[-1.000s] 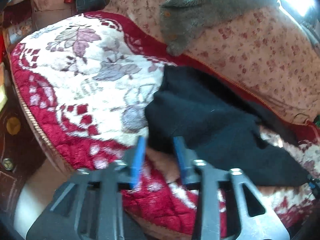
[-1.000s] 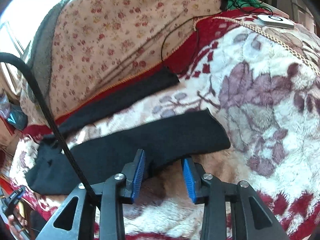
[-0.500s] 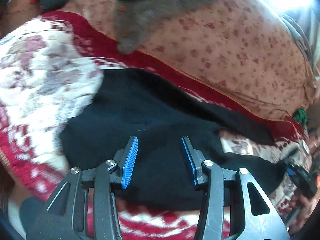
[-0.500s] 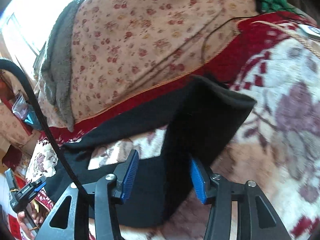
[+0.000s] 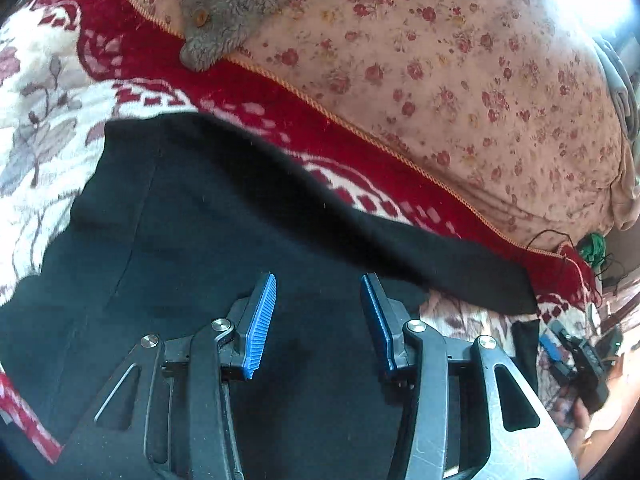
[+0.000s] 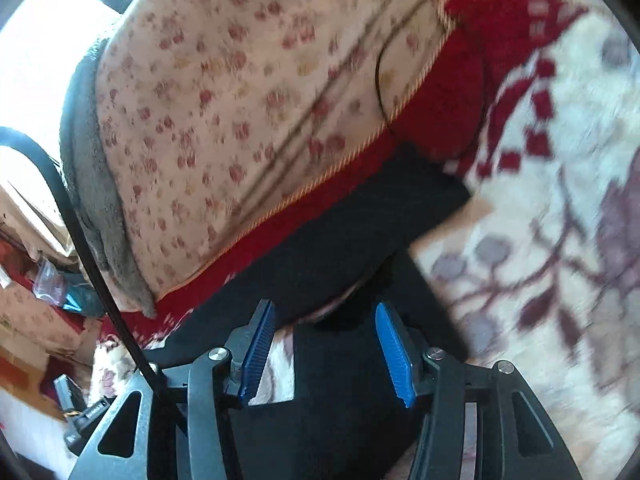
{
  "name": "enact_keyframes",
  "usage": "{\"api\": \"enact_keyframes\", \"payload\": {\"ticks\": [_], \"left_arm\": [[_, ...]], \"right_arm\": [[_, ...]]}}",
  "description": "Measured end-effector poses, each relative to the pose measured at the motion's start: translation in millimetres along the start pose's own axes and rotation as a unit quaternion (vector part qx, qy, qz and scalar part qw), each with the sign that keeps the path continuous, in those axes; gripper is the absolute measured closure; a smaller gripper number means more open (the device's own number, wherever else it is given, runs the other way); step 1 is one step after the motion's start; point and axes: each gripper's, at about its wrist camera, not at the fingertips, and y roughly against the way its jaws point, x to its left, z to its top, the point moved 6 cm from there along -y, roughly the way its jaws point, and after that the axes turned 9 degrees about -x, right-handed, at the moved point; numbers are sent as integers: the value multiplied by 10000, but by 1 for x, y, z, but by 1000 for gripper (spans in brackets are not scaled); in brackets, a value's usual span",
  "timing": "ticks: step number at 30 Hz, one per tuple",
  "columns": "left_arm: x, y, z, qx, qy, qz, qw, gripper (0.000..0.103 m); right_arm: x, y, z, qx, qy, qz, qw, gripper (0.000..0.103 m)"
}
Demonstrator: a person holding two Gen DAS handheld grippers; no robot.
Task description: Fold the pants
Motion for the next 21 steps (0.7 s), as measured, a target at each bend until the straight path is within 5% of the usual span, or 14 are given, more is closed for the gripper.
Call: {"api": "enact_keyframes", "payload": {"ticks": [10, 15, 21], "left_arm": [[-6, 3, -13, -6, -163, 34, 9999, 59], [-12, 11, -20, -48, -372, -3, 9993, 59], [-9, 15, -21, -154, -427, 43, 9990, 59]], "right_arm": [[80, 1, -58, 921, 1019, 988, 9856, 53], [54, -10, -70, 837, 1382, -156, 9867, 53], [-12, 50, -43, 247, 938, -953, 9907, 53]]}}
